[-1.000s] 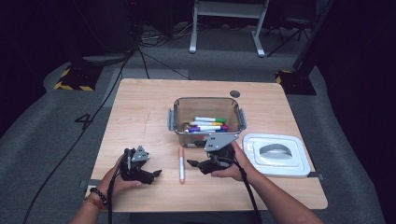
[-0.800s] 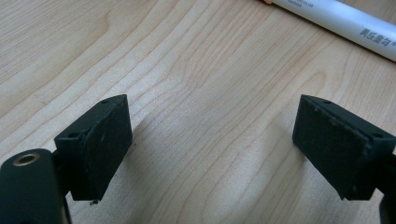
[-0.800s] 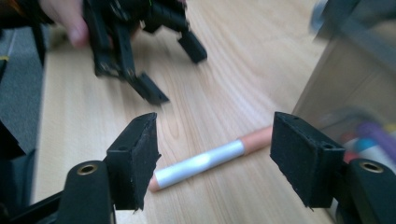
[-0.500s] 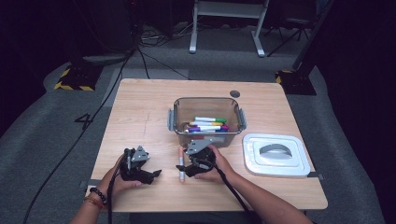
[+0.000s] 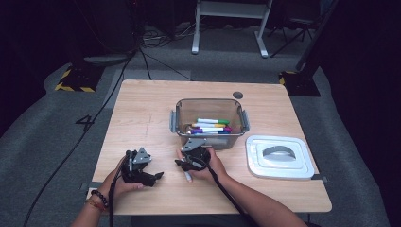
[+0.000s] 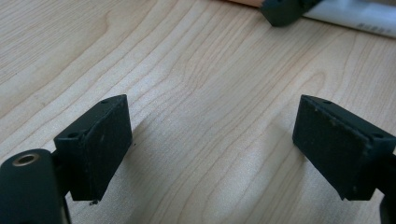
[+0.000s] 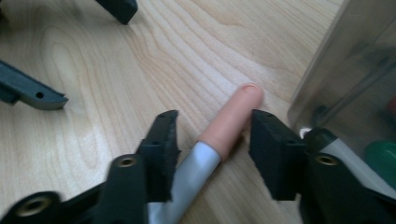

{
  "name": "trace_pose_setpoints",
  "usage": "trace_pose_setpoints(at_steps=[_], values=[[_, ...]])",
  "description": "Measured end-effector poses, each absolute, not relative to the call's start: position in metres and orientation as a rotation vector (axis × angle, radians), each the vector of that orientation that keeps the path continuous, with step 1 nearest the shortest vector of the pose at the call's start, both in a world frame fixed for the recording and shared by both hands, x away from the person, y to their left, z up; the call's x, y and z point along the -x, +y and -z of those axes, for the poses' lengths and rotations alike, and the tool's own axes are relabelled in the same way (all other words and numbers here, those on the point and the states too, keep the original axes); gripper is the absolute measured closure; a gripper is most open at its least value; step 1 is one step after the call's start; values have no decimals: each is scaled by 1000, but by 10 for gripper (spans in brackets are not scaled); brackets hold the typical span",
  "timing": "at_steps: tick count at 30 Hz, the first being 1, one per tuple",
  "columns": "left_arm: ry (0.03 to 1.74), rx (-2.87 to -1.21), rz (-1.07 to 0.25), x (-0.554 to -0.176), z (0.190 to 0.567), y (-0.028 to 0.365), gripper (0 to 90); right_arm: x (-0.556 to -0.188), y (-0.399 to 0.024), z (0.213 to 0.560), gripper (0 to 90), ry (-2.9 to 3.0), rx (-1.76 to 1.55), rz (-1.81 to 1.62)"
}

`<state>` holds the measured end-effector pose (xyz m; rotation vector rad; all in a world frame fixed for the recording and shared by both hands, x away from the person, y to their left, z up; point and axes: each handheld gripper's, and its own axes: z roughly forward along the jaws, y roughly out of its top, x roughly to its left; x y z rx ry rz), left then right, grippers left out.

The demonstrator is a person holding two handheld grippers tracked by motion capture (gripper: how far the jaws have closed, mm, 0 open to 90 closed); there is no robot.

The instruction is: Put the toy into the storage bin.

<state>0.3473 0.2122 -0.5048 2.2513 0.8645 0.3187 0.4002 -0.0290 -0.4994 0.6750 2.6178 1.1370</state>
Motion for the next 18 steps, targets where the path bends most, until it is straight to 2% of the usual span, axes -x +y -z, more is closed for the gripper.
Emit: trace_pose_setpoints(at_steps=[2, 3, 4, 18], values=[[862, -2252, -321, -347, 505, 212, 123, -401, -29, 500, 661, 2623, -663, -1152], [862, -2252, -321, -347, 505, 212, 123, -401, -29, 500, 661, 2623, -663, -1152], [862, -2253, -321, -347, 505, 212, 123, -402, -30, 498, 725, 2639, -649, -1144], [865, -2251, -323, -347, 505, 212, 123, -392, -61, 491, 747, 2742, -465, -1251]])
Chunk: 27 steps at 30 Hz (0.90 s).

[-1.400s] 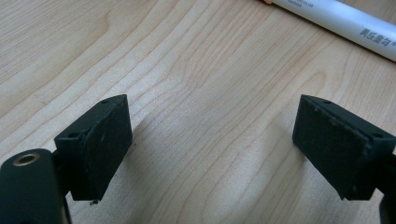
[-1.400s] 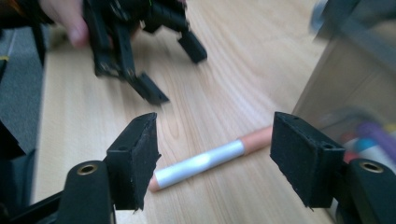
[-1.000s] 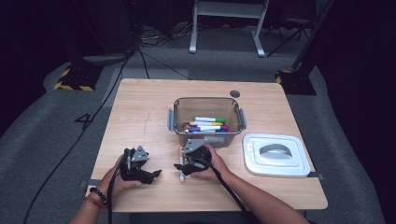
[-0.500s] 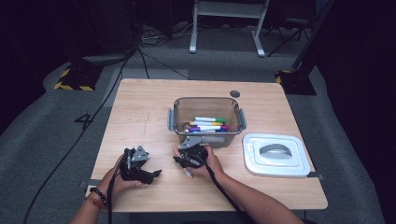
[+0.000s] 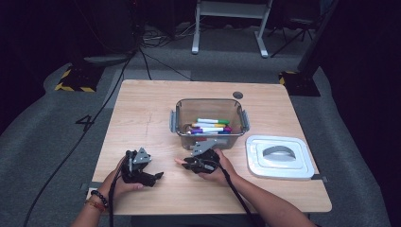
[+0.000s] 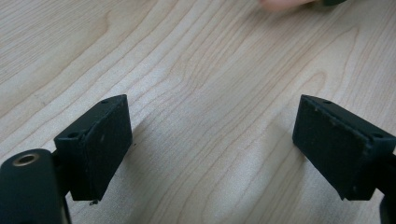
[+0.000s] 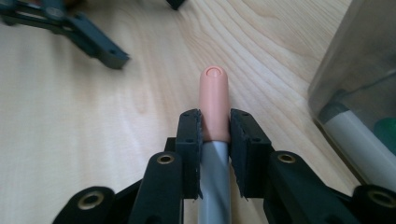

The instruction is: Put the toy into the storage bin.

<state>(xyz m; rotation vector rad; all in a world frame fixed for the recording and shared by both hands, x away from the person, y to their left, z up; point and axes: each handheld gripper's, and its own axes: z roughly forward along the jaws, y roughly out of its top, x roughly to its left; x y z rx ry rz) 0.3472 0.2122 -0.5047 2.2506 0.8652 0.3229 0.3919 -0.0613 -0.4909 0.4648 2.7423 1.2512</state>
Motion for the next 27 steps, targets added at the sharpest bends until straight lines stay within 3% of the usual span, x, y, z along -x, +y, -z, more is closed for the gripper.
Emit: trace_pose_setpoints(at_steps=[27], values=[[855, -2254, -321, -349, 505, 212, 122, -367, -122, 400, 748, 2567, -328, -1441]])
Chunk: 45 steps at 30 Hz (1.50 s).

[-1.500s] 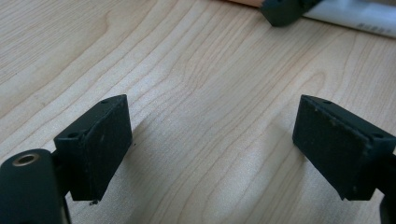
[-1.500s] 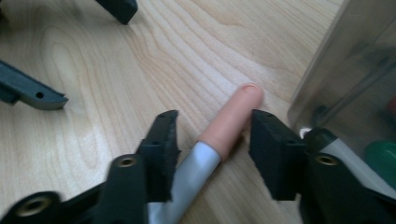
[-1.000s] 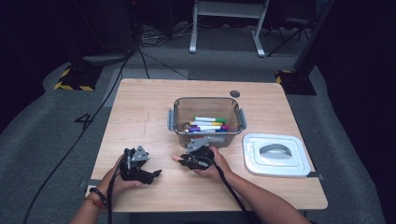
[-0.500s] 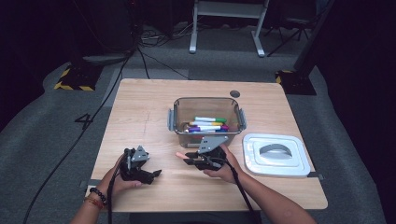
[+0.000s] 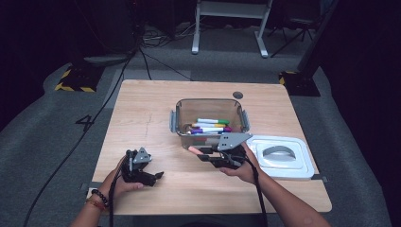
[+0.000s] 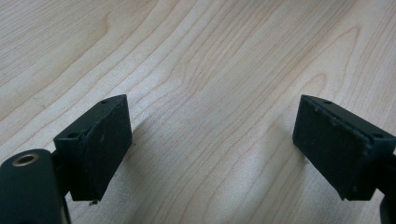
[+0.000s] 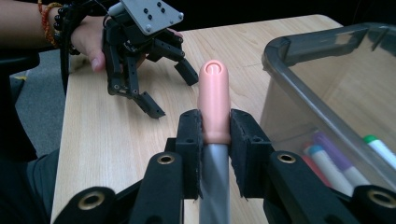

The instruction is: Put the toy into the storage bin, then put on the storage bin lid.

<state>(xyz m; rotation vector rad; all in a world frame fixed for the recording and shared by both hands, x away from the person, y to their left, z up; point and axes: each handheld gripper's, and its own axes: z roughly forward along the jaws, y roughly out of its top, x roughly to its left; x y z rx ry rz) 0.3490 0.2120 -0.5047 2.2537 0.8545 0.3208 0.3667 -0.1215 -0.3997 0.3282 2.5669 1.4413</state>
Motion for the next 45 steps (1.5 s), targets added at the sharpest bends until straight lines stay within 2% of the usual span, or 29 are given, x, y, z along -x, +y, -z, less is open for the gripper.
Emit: trace_pose_setpoints(at_steps=[12, 24, 33, 45], values=[[863, -2251, -327, -349, 505, 212, 123, -359, -148, 376, 747, 2514, -325, -1473], [864, -2251, -328, -349, 505, 212, 123, -375, -175, 324, 747, 2409, -333, -1467], [875, -2248, -325, -348, 505, 212, 123, -406, -168, 302, 747, 2405, -351, -1423], [874, -2248, -325, -348, 505, 212, 123, -457, -147, 313, 747, 2491, -400, -1364]])
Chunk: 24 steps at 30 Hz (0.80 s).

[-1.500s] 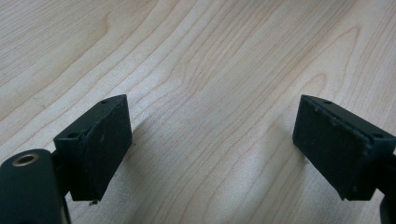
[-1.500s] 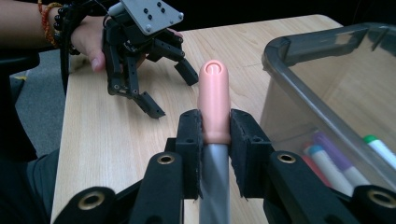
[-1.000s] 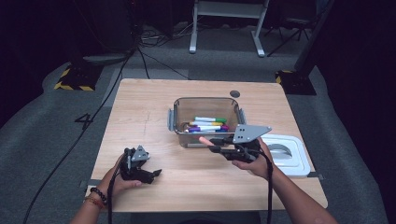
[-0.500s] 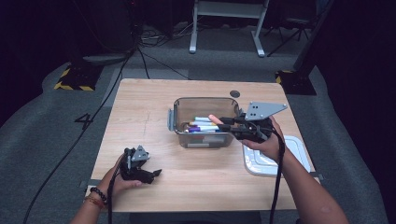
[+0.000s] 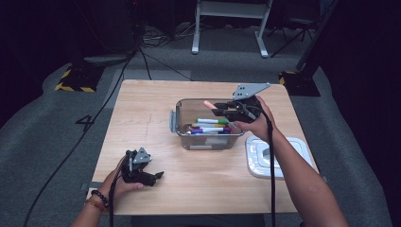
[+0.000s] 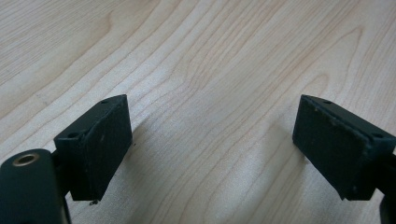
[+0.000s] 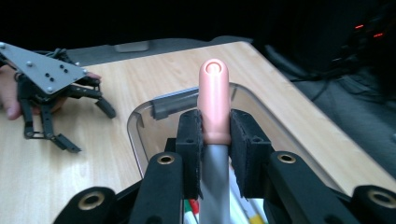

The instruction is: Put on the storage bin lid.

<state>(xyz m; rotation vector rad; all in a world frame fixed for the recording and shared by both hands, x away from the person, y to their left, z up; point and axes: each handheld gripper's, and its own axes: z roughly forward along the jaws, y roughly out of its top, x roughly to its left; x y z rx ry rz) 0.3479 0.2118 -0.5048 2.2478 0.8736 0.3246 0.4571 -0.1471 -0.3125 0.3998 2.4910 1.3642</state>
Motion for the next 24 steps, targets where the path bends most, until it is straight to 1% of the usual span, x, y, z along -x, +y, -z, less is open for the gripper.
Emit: trace_pose_setpoints(at_steps=[4, 10, 15, 18, 24], values=[[874, -2248, -326, -348, 505, 212, 123, -476, -134, 330, 747, 2567, -393, -1232], [874, -2248, -326, -348, 505, 212, 123, -492, -124, 349, 747, 2657, -382, -1089], [873, -2248, -324, -348, 505, 212, 123, -498, -117, 363, 747, 2741, -348, -1003], [873, -2248, -324, -348, 505, 212, 123, -502, -106, 381, 747, 2875, -276, -848], [874, -2248, -324, -348, 505, 212, 123, -502, -93, 389, 744, 3012, -233, -648]])
